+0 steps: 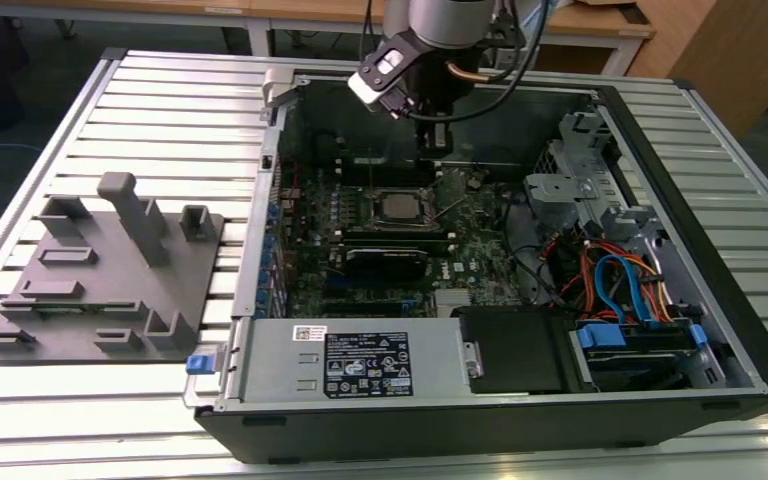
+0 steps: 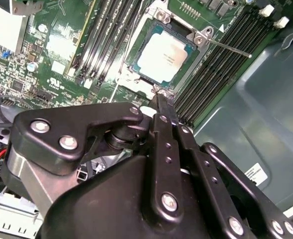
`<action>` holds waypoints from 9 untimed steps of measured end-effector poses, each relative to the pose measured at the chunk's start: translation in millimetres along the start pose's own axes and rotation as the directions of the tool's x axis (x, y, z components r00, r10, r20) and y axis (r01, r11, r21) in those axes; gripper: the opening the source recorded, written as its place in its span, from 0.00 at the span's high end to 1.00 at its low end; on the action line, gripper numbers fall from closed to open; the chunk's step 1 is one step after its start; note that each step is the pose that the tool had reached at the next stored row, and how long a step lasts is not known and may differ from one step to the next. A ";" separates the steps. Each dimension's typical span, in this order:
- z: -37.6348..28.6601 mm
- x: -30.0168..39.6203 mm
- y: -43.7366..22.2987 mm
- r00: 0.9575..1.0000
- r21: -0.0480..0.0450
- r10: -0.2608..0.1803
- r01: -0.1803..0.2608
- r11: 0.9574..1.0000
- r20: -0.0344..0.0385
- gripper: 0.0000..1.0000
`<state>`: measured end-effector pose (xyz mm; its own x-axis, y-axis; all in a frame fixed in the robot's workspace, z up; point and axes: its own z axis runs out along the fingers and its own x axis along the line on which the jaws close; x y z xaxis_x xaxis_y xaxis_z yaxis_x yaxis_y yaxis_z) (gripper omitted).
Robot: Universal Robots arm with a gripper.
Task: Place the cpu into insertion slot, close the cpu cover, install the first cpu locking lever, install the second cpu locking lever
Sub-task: 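Close the cpu cover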
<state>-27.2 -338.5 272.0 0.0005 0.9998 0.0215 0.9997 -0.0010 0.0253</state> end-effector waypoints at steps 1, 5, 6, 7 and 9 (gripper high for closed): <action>0.0 0.0 0.7 1.000 0.000 0.000 0.000 1.000 0.000 0.90; 0.1 0.0 4.5 1.000 0.000 0.000 0.000 1.000 0.000 0.90; 0.1 0.0 5.5 1.000 0.000 0.000 0.000 1.000 0.000 0.90; 0.2 0.0 6.4 1.000 0.000 0.000 0.000 1.000 0.000 0.90; 0.2 0.0 8.0 1.000 0.000 0.000 0.000 1.000 0.000 0.90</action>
<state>-19.2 -338.5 272.0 0.0006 0.9998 0.0216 0.9997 -0.0011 0.0254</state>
